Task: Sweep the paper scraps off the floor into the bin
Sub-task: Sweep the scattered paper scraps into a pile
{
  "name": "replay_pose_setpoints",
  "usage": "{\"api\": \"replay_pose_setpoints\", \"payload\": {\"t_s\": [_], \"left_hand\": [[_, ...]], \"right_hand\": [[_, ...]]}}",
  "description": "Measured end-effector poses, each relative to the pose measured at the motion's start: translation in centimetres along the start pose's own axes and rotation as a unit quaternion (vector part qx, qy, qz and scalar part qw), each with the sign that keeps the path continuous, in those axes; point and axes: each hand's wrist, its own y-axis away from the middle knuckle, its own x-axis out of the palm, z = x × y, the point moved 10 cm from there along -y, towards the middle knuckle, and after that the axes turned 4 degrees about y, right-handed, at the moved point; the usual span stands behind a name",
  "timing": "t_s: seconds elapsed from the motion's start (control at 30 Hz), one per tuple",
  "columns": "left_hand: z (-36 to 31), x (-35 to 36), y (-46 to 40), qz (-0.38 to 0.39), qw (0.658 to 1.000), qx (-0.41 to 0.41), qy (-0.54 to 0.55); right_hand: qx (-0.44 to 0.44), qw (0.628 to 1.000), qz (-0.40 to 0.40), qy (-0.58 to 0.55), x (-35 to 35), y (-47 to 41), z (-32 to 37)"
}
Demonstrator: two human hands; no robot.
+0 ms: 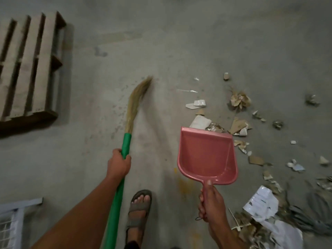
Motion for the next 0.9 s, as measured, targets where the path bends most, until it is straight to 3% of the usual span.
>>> {"api": "replay_pose_setpoints", "payload": {"t_s": [0.17, 0.33, 0.43, 0.57, 0.7, 0.9], "left_hand": [[-6.0, 4.2, -6.0, 0.073, 0.995, -0.030, -0.063], [-12.2, 9.5, -7.0, 0.132, 0.966, 0.102, -0.196], [-14.8, 13.0, -6.6, 0.200, 0.927, 0.188, -0.257], [-17.3, 14.9, -3.9, 0.261, 0.882, 0.298, -0.256], [-18.2, 13.4, -1.8, 0.249, 0.874, 0.365, -0.203], [-21.2, 9.7, -4.1, 0.171, 0.909, 0.344, -0.164]], "right_hand": [[0.000, 0.999, -0.034, -0.031, 0.8, -3.5, 1.6], [0.026, 0.994, -0.087, -0.063, 0.8, -5.4, 1.1], [0.038, 0.990, -0.113, -0.081, 0.7, -5.9, 1.0], [0.054, 0.983, -0.139, -0.106, 0.5, -6.2, 1.3], [0.065, 0.973, -0.168, -0.142, -0.2, -6.0, 1.9], [0.057, 0.964, -0.188, -0.182, -1.1, -5.4, 2.5]]}}
